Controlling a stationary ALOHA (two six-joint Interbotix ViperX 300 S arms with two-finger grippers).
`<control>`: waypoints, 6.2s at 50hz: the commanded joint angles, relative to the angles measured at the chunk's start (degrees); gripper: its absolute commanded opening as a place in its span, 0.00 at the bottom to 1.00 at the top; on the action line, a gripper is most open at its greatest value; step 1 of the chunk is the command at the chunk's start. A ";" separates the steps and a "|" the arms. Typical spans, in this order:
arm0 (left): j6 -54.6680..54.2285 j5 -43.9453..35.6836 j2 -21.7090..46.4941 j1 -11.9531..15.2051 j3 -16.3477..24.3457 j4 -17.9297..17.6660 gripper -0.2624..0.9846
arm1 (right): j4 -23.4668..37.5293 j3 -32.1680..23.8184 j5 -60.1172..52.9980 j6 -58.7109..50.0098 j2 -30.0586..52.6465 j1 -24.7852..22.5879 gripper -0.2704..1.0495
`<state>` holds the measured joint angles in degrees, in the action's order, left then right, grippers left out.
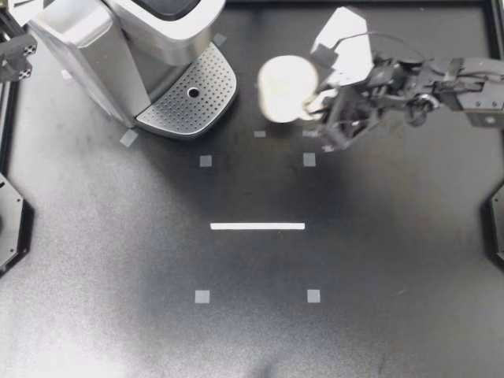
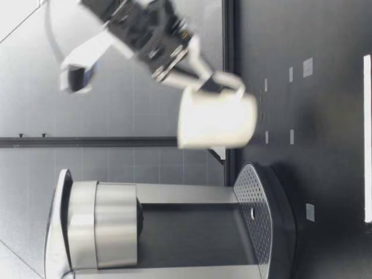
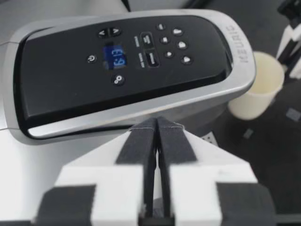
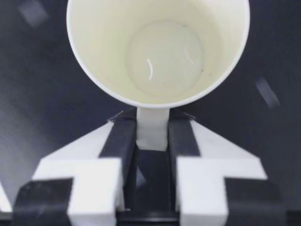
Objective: Place the coffee capsule inside the capsule container, then place the cup onto the center of the cup tray.
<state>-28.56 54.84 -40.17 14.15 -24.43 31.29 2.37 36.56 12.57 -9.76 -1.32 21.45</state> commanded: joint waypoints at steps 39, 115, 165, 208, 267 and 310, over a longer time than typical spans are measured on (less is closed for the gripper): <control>-0.70 -1.85 -0.18 -0.18 -0.53 0.26 0.25 | 0.18 -18.63 0.62 7.29 13.10 -2.11 0.37; -1.93 -1.93 -1.93 0.00 -3.16 0.26 0.25 | 0.26 -23.20 -2.99 8.00 19.42 -1.05 0.57; -3.69 -14.41 0.26 3.60 -3.69 5.01 0.25 | -0.35 -11.87 -3.69 5.36 2.72 -4.39 0.70; -0.97 -14.68 16.79 8.70 6.06 5.10 0.25 | -0.35 0.70 -13.71 2.99 -9.84 -5.10 0.70; -0.88 -10.02 20.39 8.70 7.29 5.10 0.25 | -0.44 1.67 -15.21 2.99 -9.84 -5.10 0.70; 0.35 -9.58 19.51 8.70 9.76 4.39 0.25 | -0.53 3.08 -17.84 2.72 -9.93 -5.10 0.70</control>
<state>-28.04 47.20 -18.63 22.59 -15.91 35.42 2.02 40.08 -4.31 -6.94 -9.49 16.52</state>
